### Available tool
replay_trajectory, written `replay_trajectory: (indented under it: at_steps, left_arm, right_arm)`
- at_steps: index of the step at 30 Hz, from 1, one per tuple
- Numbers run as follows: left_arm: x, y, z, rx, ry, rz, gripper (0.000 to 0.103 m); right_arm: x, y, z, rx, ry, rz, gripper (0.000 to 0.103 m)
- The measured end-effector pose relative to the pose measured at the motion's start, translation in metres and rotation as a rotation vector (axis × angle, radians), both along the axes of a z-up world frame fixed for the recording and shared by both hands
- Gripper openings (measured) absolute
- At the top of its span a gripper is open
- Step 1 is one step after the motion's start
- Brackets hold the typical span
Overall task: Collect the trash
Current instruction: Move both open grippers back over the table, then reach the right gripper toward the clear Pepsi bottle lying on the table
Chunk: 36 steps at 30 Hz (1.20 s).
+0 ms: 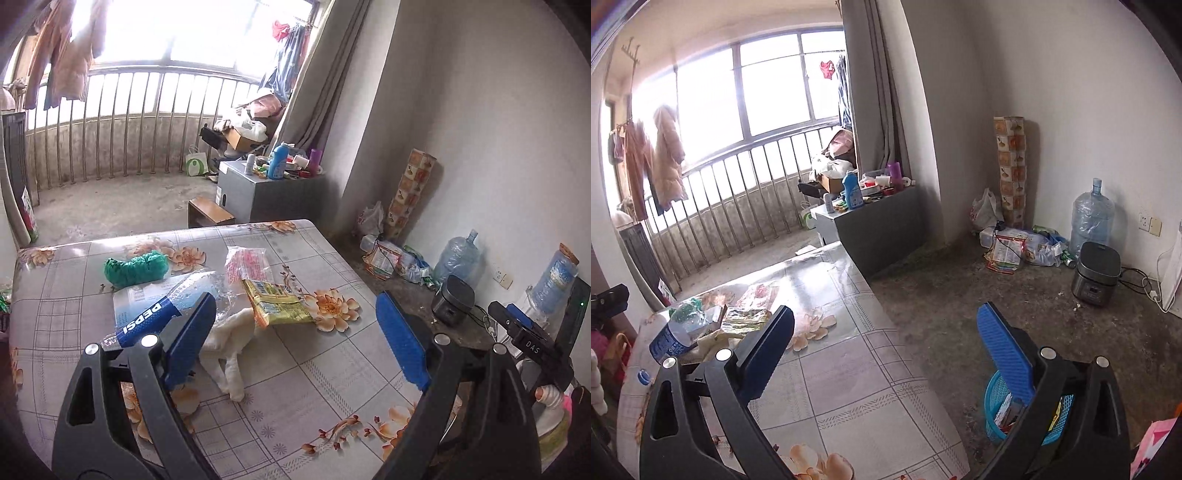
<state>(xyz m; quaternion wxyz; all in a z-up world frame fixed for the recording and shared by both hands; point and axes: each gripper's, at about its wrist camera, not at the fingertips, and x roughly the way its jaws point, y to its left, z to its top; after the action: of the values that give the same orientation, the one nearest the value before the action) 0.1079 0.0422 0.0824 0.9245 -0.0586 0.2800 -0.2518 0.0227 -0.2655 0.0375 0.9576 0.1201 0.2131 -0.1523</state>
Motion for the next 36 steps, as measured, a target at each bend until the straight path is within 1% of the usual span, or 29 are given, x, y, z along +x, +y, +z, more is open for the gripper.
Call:
replay_trajectory:
  at_steps: [5,9,13,17,23,26,29,30,31,33,34,35,36]
  left_arm:
    - [-0.003,0.019,-0.006,-0.008,0.003,0.033,0.084]
    - [-0.005,0.037,-0.009,-0.019,0.005,0.068,0.084]
    - [-0.005,0.056,-0.011,-0.029,0.0,0.119,0.084]
    - [-0.002,0.079,-0.016,-0.047,0.003,0.188,0.084]
    - [0.014,0.112,-0.035,-0.061,0.059,0.275,0.084]
    - [0.03,0.126,-0.043,-0.056,0.082,0.302,0.084]
    - [0.052,0.136,-0.043,-0.058,0.088,0.315,0.083]
    - [0.063,0.138,-0.042,-0.061,0.083,0.309,0.078]
    - [0.075,0.14,-0.04,-0.057,0.086,0.3,0.076]
    - [0.107,0.142,-0.039,-0.057,0.113,0.289,0.067]
    - [0.125,0.143,-0.039,-0.071,0.131,0.278,0.065]
    - [0.144,0.143,-0.041,-0.08,0.157,0.269,0.061]
    - [0.163,0.143,-0.045,-0.083,0.189,0.271,0.052]
  right_arm:
    - [0.006,0.013,0.007,0.0,-0.013,0.028,0.097]
    - [0.013,0.022,0.01,0.023,-0.014,0.064,0.097]
    - [0.017,0.02,0.007,0.1,0.002,0.104,0.097]
    - [0.03,0.02,-0.002,0.179,0.034,0.154,0.097]
    - [0.068,0.03,-0.017,0.291,0.096,0.267,0.097]
    - [0.093,0.037,-0.022,0.333,0.127,0.326,0.097]
    - [0.124,0.041,-0.029,0.389,0.17,0.375,0.096]
    - [0.135,0.042,-0.031,0.404,0.185,0.39,0.096]
    - [0.147,0.045,-0.034,0.416,0.201,0.404,0.096]
    - [0.173,0.051,-0.036,0.424,0.223,0.436,0.094]
    - [0.187,0.054,-0.036,0.424,0.231,0.449,0.093]
    - [0.203,0.058,-0.036,0.421,0.243,0.461,0.092]
    - [0.22,0.062,-0.038,0.414,0.261,0.478,0.09]
